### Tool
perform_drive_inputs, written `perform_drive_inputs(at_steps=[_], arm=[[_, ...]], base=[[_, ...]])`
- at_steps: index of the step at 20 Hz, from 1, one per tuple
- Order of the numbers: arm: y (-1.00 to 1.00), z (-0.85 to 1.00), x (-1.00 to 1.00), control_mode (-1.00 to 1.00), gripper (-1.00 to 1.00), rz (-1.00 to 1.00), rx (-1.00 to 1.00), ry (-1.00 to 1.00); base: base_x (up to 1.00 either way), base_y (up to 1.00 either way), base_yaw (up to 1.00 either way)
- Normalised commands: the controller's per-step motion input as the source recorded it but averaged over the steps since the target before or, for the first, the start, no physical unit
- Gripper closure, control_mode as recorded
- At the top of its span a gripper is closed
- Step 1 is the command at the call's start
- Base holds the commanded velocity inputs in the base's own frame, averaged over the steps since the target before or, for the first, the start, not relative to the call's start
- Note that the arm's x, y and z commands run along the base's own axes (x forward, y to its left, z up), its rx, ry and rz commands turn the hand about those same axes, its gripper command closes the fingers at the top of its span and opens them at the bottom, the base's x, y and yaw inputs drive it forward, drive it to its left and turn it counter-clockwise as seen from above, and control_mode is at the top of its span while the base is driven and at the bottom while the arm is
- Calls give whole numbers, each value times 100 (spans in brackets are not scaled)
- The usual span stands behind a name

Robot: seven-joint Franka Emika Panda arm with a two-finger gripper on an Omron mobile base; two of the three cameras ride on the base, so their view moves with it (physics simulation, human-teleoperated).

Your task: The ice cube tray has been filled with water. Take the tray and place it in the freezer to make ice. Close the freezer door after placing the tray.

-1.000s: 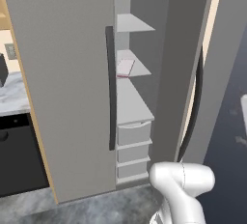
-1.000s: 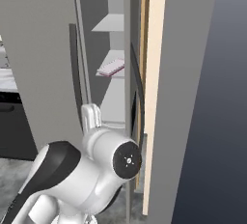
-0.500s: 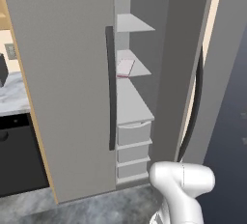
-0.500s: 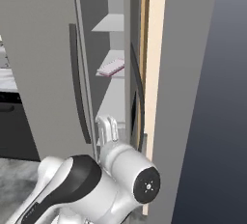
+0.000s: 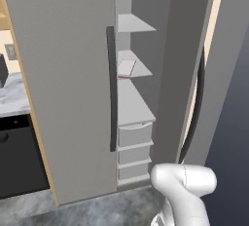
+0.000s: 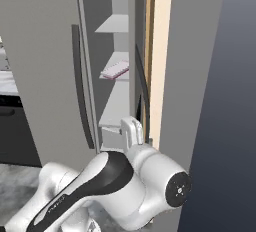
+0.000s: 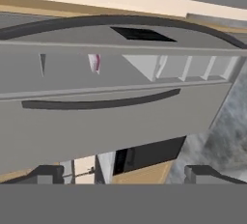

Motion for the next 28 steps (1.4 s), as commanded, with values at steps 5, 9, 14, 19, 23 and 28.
perform_drive_inputs(at_steps=[5,9,14,19,23,28], arm=[[-27,-21,45,-100,-100,0,0,0],[-4,-20,63,-100,-100,-2,0,-5],[-1,-21,56,-100,-100,-4,0,-4],[-6,-17,39,-100,-100,0,1,0],[-9,-10,21,-100,-100,0,2,0],[-4,-11,11,-100,-100,6,1,0]], base=[[0,0,0],[0,0,0],[0,0,0],[0,0,0],[0,0,0],[0,0,0]])
